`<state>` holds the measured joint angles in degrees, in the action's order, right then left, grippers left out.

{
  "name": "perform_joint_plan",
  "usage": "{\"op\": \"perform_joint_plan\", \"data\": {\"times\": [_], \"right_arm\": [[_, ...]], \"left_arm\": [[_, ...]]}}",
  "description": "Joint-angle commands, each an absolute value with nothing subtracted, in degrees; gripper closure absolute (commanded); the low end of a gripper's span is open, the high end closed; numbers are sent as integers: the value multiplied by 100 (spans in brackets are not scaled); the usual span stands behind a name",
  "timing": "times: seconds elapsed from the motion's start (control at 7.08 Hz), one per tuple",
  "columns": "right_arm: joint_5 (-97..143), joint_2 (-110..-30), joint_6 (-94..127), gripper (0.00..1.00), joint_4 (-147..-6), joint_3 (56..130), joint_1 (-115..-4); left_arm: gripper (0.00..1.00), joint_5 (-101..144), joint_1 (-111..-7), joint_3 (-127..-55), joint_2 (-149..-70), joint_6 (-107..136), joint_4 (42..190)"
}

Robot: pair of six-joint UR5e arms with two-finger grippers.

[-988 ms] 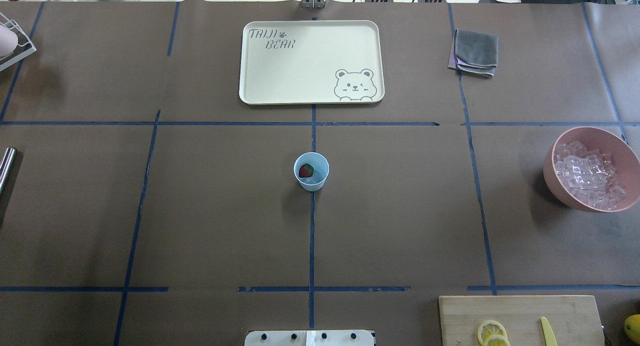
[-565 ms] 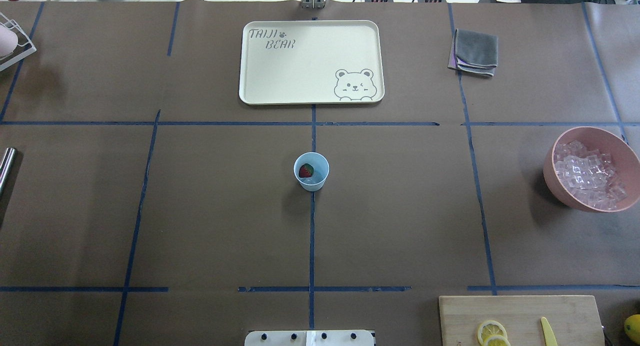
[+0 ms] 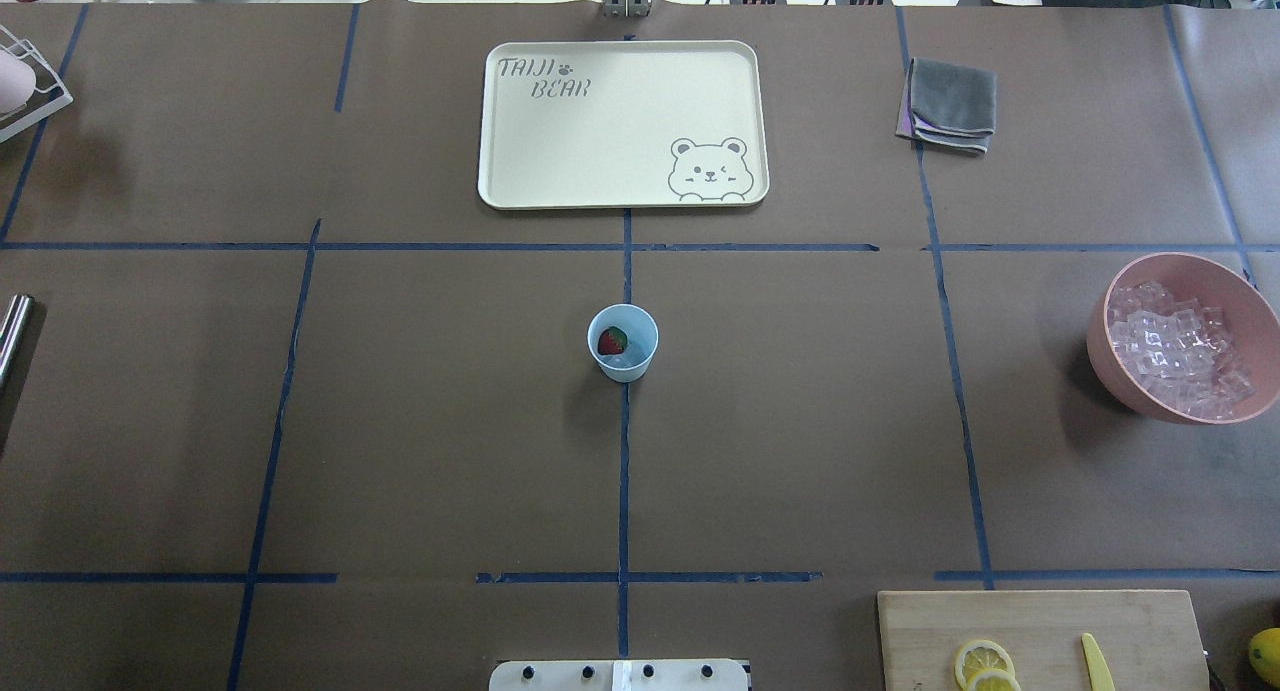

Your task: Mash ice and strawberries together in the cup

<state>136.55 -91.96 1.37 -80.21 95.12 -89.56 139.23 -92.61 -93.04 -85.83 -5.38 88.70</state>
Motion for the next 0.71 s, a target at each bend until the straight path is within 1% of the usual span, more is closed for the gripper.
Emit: {"op": "perform_joint_plan", "data": {"times": [0.0, 0.56], "right_arm": [[13728, -9202, 88, 0, -8007, 9221, -8965], [13764, -9211, 79, 0, -8007, 9237, -9202]], "left_arm": [[0, 13834, -9299, -9308, -8631, -536, 8868], [0, 13825, -9290, -9238, -8666, -545, 8877]]}}
